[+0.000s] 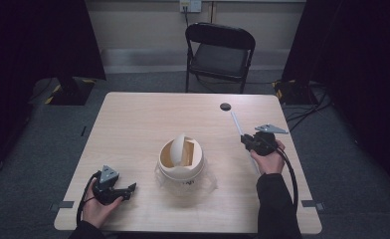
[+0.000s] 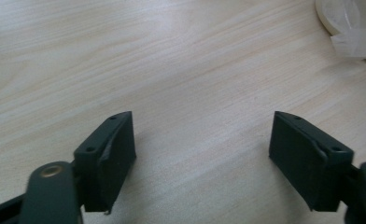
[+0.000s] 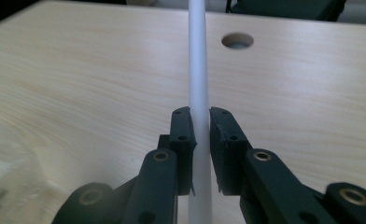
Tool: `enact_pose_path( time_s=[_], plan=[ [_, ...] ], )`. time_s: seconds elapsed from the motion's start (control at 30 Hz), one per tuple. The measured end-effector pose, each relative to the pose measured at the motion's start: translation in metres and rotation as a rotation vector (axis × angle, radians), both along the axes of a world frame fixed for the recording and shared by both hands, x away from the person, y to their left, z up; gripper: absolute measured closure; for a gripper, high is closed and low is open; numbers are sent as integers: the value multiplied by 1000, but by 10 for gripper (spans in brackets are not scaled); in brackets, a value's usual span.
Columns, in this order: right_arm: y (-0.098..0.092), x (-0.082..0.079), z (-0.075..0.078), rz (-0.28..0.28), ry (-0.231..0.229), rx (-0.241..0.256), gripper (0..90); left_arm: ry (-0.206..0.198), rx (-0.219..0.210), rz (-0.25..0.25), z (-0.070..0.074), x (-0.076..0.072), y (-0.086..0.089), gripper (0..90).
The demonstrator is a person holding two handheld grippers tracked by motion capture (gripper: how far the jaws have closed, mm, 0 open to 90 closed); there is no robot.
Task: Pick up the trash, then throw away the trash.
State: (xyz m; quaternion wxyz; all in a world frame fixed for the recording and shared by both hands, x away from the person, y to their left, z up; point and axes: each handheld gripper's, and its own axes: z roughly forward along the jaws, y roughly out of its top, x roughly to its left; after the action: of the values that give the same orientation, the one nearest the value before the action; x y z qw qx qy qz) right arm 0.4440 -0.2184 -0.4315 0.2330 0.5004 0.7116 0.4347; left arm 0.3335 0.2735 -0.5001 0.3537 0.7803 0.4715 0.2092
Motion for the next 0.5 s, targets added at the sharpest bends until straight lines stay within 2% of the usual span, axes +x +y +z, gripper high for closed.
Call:
enact_pose_path(
  time_s=[0.03,0.1,0.13,0.17,0.2,0.23,0.33,0.37,0.4,0.47,0.5],
  plan=[
    [-1,-2,1,3,-11,9,807,-2,-2,0,0,0,0,241],
    [-4,-13,8,19,-78,54,808,-9,-9,-2,0,-1,1,292],
    [-4,-13,8,19,-78,54,808,-9,-9,-2,0,-1,1,307],
    [-7,-19,12,28,-118,79,808,-12,-8,-9,0,-2,2,325],
    [-7,-19,12,28,-118,79,808,-12,-8,-9,0,-2,2,339],
    [-9,-26,14,33,-159,102,808,-15,-29,-10,1,-2,3,349],
    [-12,-30,15,39,-185,124,808,-22,-44,-6,3,-3,4,361],
    [-14,-33,18,49,-201,132,808,-41,-68,-1,7,-3,4,362],
    [-15,-34,20,49,-209,136,808,-41,-68,-1,7,-3,4,363],
    [-17,-36,23,52,-225,148,808,-102,-92,6,16,-6,5,363],
    [-18,-37,25,53,-237,152,807,-112,-100,7,17,-7,5,364]
  ],
)
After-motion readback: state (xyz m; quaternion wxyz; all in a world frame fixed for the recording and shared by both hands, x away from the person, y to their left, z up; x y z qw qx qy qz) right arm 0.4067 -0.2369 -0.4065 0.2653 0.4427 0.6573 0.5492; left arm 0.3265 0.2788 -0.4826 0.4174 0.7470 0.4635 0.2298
